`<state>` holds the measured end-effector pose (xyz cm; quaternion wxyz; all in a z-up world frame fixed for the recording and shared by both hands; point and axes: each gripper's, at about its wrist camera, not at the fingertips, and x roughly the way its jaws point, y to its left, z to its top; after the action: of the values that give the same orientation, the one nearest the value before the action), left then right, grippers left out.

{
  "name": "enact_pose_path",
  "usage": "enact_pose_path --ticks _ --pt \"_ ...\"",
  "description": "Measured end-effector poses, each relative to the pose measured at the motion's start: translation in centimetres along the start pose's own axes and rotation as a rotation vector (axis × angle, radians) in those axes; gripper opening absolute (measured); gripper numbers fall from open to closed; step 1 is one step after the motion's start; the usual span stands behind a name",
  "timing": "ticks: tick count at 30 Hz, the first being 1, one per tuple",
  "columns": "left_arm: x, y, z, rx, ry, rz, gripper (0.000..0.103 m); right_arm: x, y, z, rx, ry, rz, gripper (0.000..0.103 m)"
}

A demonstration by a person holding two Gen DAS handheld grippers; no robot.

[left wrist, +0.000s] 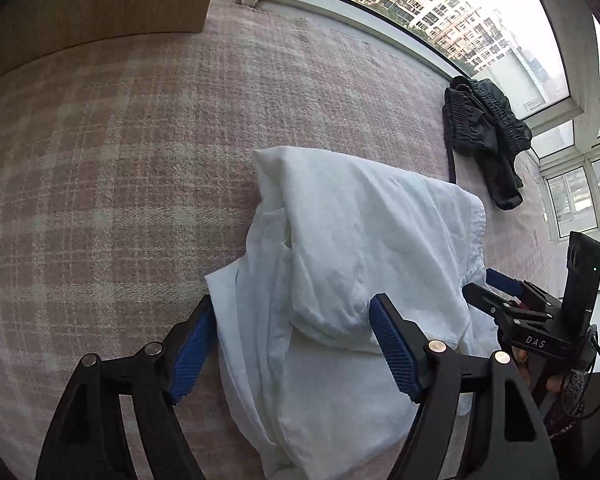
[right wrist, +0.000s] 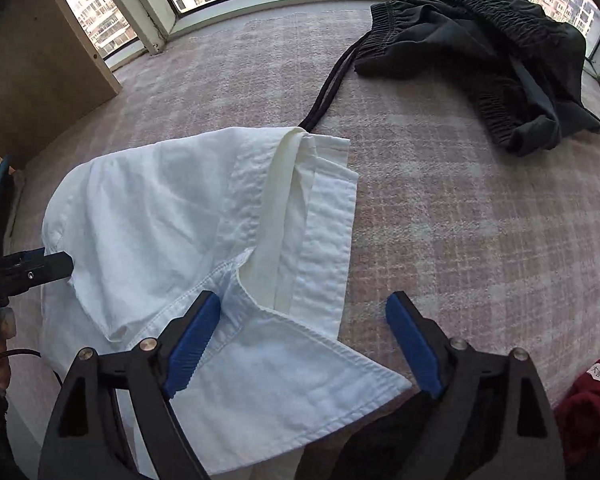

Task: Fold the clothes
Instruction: 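Pinch the folded shirt edge with both grippers and lift it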

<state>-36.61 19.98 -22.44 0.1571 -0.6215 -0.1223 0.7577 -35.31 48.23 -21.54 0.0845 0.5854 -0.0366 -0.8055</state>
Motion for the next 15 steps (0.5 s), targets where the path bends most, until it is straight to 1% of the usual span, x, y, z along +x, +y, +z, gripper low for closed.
enact_pose_path --ticks 1,2,3,4,6,8,9,10,11,12,13,14,15 --pt "0.1 -0.5 -0.2 0.02 0.003 0.013 0.076 -0.3 0.2 0.0 -0.008 -0.008 0.009 0.082" --pt "0.2 -0.9 -0.3 0.035 0.002 0.026 0.077 -0.6 0.6 0.1 -0.033 -0.018 0.022 0.07" --pt "0.4 -1.1 -0.4 0.041 -0.006 0.035 0.079 -0.8 1.1 0.0 -0.062 -0.018 0.041 0.052" --pt "0.4 -1.2 -0.6 0.045 -0.018 0.039 0.081 -1.0 1.5 0.0 -0.09 -0.012 0.061 0.045" --pt "0.4 -1.3 -0.8 0.058 -0.035 0.049 0.081 -1.4 2.1 0.1 -0.126 -0.01 0.057 0.043" --pt "0.4 -1.6 -1.0 0.081 -0.042 0.068 0.079 -1.7 1.9 0.3 -0.115 -0.011 0.081 0.039" --pt "0.4 -1.7 -1.0 0.094 -0.044 0.079 0.073 -1.9 1.7 0.3 -0.106 -0.013 0.097 0.033" --pt "0.3 -1.8 -1.0 0.1 -0.045 0.079 0.063 -2.0 1.6 0.3 -0.097 -0.014 0.122 0.03" --pt "0.3 -1.7 -1.0 0.095 -0.046 0.062 0.055 -2.2 1.3 0.1 -0.082 -0.016 0.152 0.024" --pt "0.3 -1.7 -1.0 0.09 -0.046 0.045 0.041 -2.4 1.2 0.0 -0.073 -0.017 0.17 0.02" --pt "0.3 -1.7 -1.0 0.086 -0.047 0.028 0.033 -2.6 1.2 0.0 -0.069 -0.018 0.184 0.019" --pt "0.4 -1.7 -1.0 0.087 -0.051 0.016 0.031 -2.9 1.1 0.0 -0.064 -0.019 0.198 0.018" --pt "0.4 -1.8 -1.0 0.094 -0.058 0.011 0.026 -3.2 1.0 0.0 -0.05 -0.021 0.216 0.016"
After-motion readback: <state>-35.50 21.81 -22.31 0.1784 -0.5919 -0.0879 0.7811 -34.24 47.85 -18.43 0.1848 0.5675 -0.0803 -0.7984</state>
